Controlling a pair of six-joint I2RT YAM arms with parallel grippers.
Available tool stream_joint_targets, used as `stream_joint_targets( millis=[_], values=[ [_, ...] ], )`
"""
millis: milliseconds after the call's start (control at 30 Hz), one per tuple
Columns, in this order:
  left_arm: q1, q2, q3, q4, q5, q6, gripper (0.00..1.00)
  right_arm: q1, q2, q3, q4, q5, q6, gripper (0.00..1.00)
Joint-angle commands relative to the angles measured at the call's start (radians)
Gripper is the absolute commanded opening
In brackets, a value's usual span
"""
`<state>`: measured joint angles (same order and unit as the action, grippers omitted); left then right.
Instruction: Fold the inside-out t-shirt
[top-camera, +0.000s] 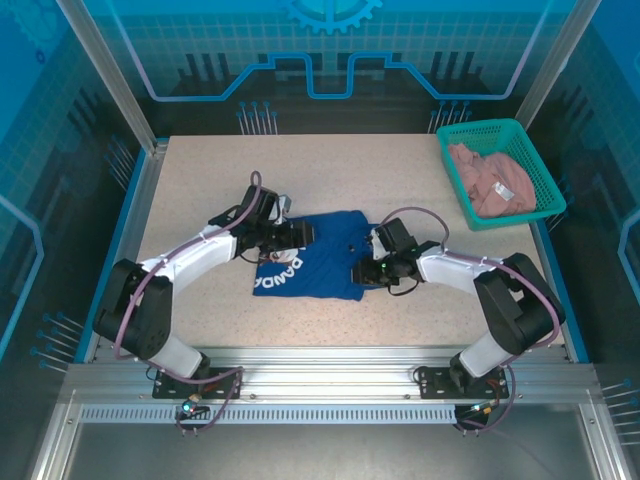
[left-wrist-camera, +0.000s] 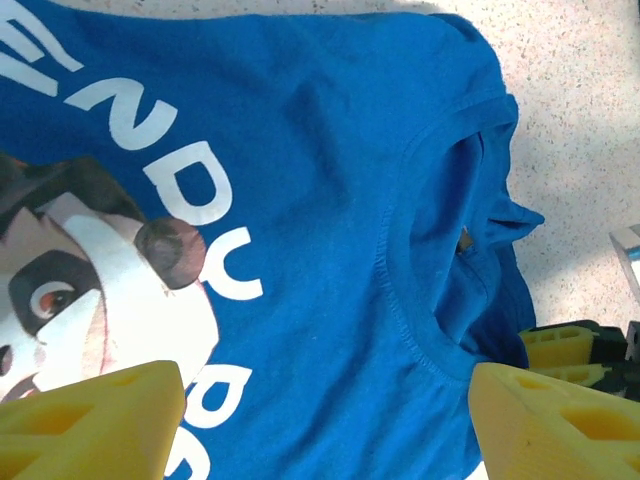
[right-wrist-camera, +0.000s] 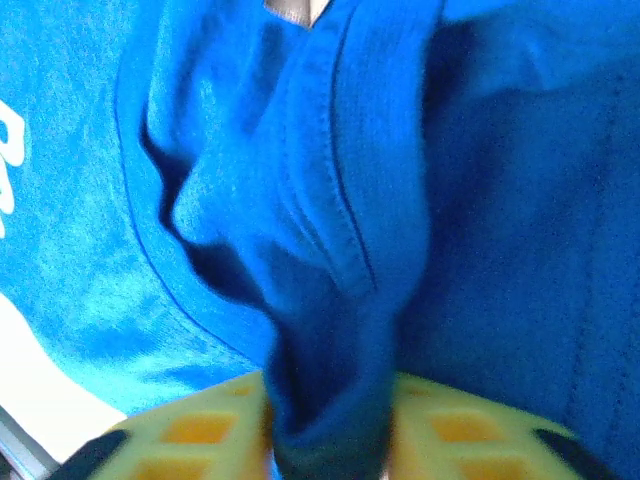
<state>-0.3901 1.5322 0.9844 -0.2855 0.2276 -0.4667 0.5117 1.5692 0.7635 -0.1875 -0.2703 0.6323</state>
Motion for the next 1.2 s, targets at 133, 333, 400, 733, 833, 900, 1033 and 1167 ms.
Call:
stream_joint_targets(
  millis=[133, 333, 400, 733, 833, 900, 1033, 1167],
  values=[
    [0.035, -0.09, -0.038, -0.053, -0.04, 0.046, 0.76, -0.02, -0.084, 0.072, -0.098, 0.01, -0.057, 0.04],
    [0.05, -0.145, -0.045, -0.089, -0.064, 0.067, 0.77, -0.051, -0.143, 0.185, -0.278, 0.014, -0.135, 0.0],
    [0.051, -0.159, -0.046, -0.095, -0.068, 0.067, 0.77, -0.07, -0.154, 0.208, -0.329, 0.015, -0.155, 0.0],
    [0.05, -0.138, -0.074, -0.076, -0.003, 0.046, 0.77, -0.17, -0.003, 0.211, -0.362, 0.026, -0.255, 0.02],
    [0.045, -0.136, -0.101, -0.04, 0.037, 0.036, 0.77, -0.207, 0.093, 0.231, -0.355, 0.056, -0.283, 0.09],
    [0.034, -0.131, -0.115, -0.01, 0.07, 0.031, 0.77, -0.231, 0.15, 0.258, -0.358, 0.072, -0.295, 0.16],
    [-0.005, -0.091, -0.119, 0.022, 0.092, 0.039, 0.77, -0.247, 0.189, 0.303, -0.387, 0.09, -0.313, 0.28],
    [-0.04, -0.027, -0.108, 0.055, 0.105, 0.05, 0.77, -0.259, 0.104, 0.286, -0.413, 0.096, -0.323, 0.39]
  ],
)
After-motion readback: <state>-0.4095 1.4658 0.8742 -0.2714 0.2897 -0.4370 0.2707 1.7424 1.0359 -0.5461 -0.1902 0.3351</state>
